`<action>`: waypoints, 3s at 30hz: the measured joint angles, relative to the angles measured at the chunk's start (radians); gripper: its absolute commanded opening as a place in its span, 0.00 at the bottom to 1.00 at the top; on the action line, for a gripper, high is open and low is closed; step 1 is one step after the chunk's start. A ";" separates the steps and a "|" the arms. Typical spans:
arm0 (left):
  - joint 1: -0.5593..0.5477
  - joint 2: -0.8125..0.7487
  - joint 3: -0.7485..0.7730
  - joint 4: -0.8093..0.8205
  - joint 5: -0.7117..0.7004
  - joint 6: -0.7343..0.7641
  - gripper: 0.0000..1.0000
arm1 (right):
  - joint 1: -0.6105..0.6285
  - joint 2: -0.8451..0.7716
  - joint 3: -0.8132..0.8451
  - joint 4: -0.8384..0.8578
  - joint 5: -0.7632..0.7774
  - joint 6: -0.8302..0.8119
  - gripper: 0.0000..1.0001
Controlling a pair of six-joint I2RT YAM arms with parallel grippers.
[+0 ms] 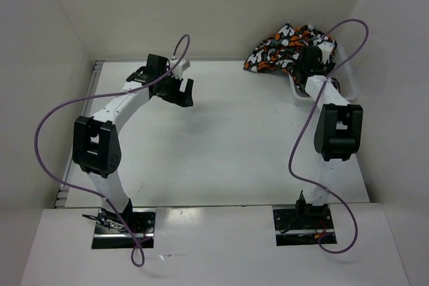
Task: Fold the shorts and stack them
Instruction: Grab the shorts from the pile, then move the shorts to the center of the board
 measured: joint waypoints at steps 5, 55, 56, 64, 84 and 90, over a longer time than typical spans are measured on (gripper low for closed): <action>0.001 0.008 0.000 -0.005 -0.011 0.000 0.99 | -0.012 0.090 0.000 0.057 0.052 -0.045 0.99; 0.003 -0.017 0.129 -0.024 0.009 0.000 0.99 | 0.204 -0.216 -0.003 0.088 0.152 -0.153 0.00; 0.003 -0.022 0.131 -0.023 0.011 0.000 0.99 | 0.206 -0.237 -0.003 0.087 0.142 -0.166 0.00; 0.003 -0.049 0.131 -0.010 0.031 0.000 0.99 | 0.206 -0.420 0.002 0.089 -0.053 -0.314 0.00; 0.135 -0.264 0.037 -0.005 -0.013 0.000 0.99 | 0.609 -0.247 0.532 -0.084 -0.594 -0.495 0.07; 0.150 -0.435 -0.131 0.003 -0.100 0.000 0.99 | 0.595 -0.240 0.264 -0.133 -0.639 -0.445 0.96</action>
